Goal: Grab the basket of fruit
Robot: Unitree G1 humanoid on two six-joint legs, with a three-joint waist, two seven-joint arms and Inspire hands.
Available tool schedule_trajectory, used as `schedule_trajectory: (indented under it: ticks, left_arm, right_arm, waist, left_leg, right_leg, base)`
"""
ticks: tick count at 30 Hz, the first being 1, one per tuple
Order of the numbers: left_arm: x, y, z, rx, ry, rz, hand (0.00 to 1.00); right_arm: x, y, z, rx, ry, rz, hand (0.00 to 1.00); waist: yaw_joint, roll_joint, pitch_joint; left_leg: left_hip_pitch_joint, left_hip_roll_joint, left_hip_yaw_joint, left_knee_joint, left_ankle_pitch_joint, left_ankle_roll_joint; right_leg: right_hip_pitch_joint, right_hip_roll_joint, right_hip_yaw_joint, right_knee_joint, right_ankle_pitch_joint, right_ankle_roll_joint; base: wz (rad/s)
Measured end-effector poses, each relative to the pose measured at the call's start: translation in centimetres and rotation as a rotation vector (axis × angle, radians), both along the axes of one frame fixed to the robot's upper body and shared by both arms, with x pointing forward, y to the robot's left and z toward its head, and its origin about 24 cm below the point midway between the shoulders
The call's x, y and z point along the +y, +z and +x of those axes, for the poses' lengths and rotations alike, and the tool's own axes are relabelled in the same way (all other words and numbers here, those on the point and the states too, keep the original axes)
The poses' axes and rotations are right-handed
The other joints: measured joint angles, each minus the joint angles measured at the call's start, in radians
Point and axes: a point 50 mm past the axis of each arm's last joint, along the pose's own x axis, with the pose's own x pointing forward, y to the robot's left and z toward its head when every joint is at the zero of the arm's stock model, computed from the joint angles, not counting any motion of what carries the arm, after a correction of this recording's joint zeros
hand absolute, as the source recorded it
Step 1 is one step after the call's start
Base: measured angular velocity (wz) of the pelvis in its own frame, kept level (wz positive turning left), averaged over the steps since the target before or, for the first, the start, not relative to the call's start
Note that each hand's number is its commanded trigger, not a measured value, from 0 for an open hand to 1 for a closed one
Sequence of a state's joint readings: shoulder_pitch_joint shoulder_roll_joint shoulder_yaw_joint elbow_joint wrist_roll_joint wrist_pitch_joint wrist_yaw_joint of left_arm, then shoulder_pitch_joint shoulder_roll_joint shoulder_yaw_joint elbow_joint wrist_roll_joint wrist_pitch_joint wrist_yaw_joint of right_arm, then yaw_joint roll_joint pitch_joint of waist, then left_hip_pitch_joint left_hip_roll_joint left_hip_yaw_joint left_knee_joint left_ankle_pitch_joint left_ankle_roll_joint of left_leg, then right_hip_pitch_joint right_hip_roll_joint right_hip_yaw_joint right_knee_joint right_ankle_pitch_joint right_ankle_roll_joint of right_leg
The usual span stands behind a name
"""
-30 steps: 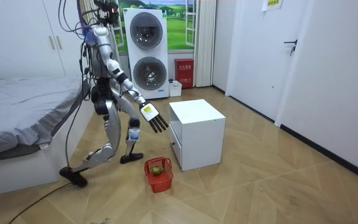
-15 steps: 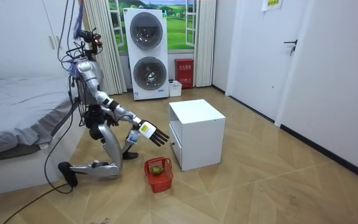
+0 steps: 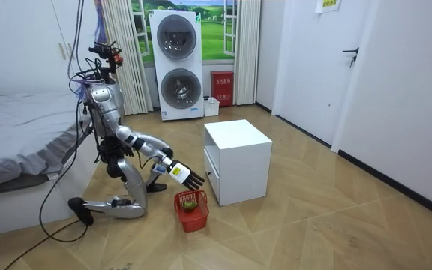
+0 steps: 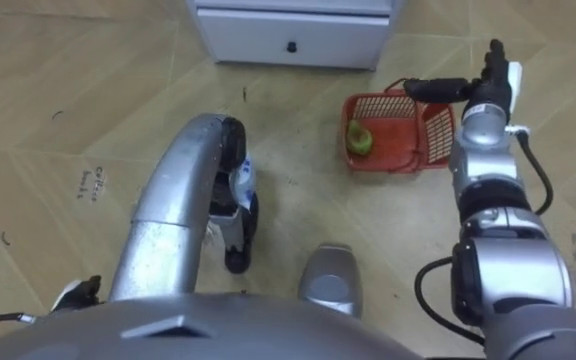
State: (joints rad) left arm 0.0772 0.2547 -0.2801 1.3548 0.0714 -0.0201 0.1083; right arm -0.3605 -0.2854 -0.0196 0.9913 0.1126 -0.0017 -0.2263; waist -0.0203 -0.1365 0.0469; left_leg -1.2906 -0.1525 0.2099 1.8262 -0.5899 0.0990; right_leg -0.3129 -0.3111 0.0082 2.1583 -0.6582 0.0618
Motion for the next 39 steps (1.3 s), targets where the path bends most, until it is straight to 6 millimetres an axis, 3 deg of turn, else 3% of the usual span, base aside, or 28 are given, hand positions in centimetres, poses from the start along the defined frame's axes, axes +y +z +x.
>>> schedule_trajectory:
  ticks: [3,12,17,25,28,32,39]
  left_arm:
    - [-0.4,-0.1,-0.2,0.005,0.001,-0.012,0.00]
    - [-0.7,-0.2,0.3,0.001,-0.022,-0.031,0.00]
    - [-0.9,-0.2,0.3,0.020,-0.041,-0.064,0.00]
    - [-1.0,-0.2,0.8,0.013,-0.029,-0.095,0.00]
    - [-1.1,-0.3,0.8,0.012,-0.032,-0.097,0.00]
    - [-1.1,-0.3,1.1,0.014,-0.036,-0.113,0.00]
    - [-1.3,-0.3,1.0,0.032,-0.046,-0.141,0.00]
  right_arm:
    - [-0.1,0.0,-0.1,0.002,0.000,-0.002,0.00]
    - [0.0,0.0,0.0,0.006,0.023,0.002,0.00]
    - [-0.5,-0.2,-0.3,0.028,0.038,-0.006,0.00]
    - [-0.9,-1.7,-1.6,0.111,0.023,0.029,0.00]
    - [-1.8,-1.6,-1.9,0.140,0.028,0.019,0.00]
    - [-3.1,-2.0,-3.0,0.195,0.012,0.016,0.00]
    - [-3.6,-2.0,-3.3,0.215,0.029,0.022,0.00]
  waist:
    - [0.000,0.015,-0.0056]
    - [0.003,0.027,-0.0065]
    - [0.009,0.050,-0.0073]
    - [0.058,0.056,-0.0033]
    - [0.065,0.061,-0.0018]
    - [0.106,0.064,-0.0016]
    - [0.118,0.066,0.0009]
  left_leg:
    - [-0.007,0.000,0.000,-0.011,0.007,-0.014]
    - [-0.017,0.009,0.004,-0.037,0.023,-0.045]
    - [-0.036,0.027,0.013,-0.040,0.025,-0.044]
    - [-0.073,0.059,0.041,-0.051,0.029,-0.041]
    - [-0.085,0.060,0.052,-0.060,0.038,-0.038]
    - [-0.091,0.074,0.067,-0.066,0.039,-0.037]
    - [-0.105,0.091,0.094,-0.075,0.054,-0.020]
  right_leg:
    - [-0.015,-0.001,0.002,0.005,0.000,0.001]
    - [-0.054,-0.001,0.015,0.022,-0.003,-0.002]
    - [-0.079,0.001,0.012,0.024,-0.005,0.000]
    - [-0.146,-0.005,0.025,0.037,-0.009,0.006]
    - [-0.161,-0.016,0.025,0.039,-0.009,0.007]
    - [-0.178,-0.019,0.034,0.044,-0.009,0.007]
    - [-0.195,-0.032,0.028,0.050,-0.010,0.007]
  base:
    - [0.00]
    - [0.00]
    - [0.01]
    - [0.01]
    - [0.09]
    - [0.00]
    - [0.08]
